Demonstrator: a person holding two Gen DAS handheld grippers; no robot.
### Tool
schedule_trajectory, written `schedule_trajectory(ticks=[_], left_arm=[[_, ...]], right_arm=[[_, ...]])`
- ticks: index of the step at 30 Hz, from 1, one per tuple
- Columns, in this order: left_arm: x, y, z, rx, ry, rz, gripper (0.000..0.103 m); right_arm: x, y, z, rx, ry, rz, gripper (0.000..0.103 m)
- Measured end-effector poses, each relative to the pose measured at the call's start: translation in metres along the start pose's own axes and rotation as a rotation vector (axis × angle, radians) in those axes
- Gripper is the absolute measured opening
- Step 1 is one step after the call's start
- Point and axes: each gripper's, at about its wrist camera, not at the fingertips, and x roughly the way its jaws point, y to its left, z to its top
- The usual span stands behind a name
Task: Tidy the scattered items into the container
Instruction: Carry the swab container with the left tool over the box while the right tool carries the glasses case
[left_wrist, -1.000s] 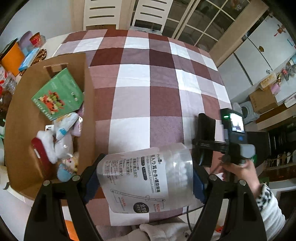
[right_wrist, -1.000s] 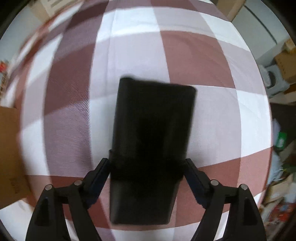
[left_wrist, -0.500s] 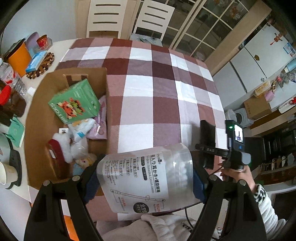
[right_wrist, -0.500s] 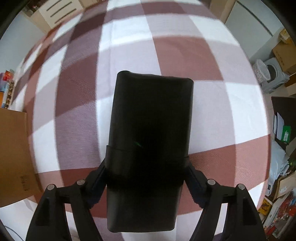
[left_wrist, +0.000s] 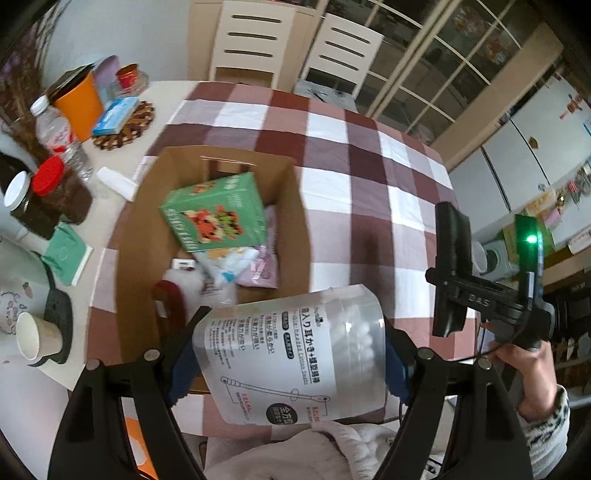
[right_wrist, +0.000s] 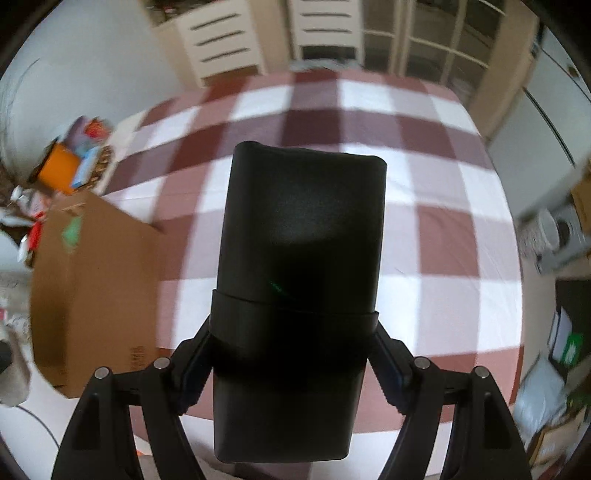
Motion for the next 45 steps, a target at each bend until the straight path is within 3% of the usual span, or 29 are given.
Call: schedule_trajectory(ticks=[7,13,45], left_arm=[[-0.008,0.036,0.002,-0.077,-0.024,0.024,0.079],[-0.008,0.058,0.002,-0.114,-0.034,0.041,0.079],[-0.022,0.118,-0.005,-0.285,-0.071,0.079,0.079]], right_arm=[[-0.01,0.077,0.02,-0.151,-0.026,0.071,0.078],[-0.012,0.119,0.024,-0.234,-0.02,0.121,0.078],[-0.029,0.23,0.025,-0.517,0.007,0.254,0.078]])
